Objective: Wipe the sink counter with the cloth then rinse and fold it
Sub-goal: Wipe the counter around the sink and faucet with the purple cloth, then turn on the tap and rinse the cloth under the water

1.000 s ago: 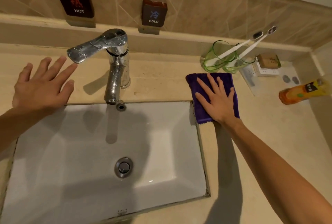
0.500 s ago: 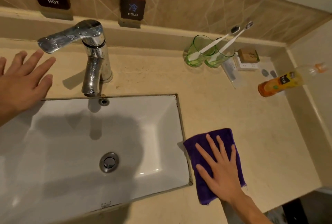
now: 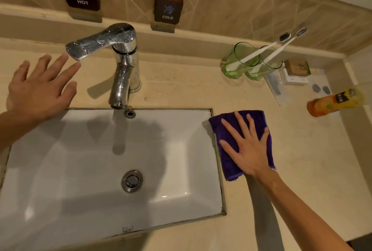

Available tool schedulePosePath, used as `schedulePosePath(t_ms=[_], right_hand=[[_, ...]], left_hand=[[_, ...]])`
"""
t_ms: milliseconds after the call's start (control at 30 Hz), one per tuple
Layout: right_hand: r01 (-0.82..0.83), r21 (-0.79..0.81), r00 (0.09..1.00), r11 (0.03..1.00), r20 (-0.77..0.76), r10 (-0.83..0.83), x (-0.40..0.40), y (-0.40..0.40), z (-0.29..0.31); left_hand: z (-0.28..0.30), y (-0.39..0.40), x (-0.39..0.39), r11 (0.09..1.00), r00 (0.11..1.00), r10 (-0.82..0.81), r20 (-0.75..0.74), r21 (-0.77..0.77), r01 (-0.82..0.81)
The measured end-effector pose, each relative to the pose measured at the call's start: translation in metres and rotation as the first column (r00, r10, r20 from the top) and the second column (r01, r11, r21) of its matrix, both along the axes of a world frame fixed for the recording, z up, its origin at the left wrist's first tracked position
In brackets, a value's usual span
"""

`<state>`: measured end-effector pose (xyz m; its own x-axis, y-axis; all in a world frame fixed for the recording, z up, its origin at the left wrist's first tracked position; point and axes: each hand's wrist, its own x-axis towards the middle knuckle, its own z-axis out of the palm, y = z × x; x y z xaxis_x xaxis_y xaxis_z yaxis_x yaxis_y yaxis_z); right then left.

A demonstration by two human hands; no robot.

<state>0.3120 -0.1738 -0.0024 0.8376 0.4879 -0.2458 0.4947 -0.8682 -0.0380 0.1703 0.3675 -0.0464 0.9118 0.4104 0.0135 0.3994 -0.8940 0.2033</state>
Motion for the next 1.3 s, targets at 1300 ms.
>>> schedulePosePath(t_ms=[1300], right_hand=[[0.109,0.278,0.969,0.954,-0.246,-0.039,-0.141,0.135,0.056]], left_hand=[[0.059,-0.072,-0.212,0.981,0.968,0.193,-0.158,0.012,-0.194]])
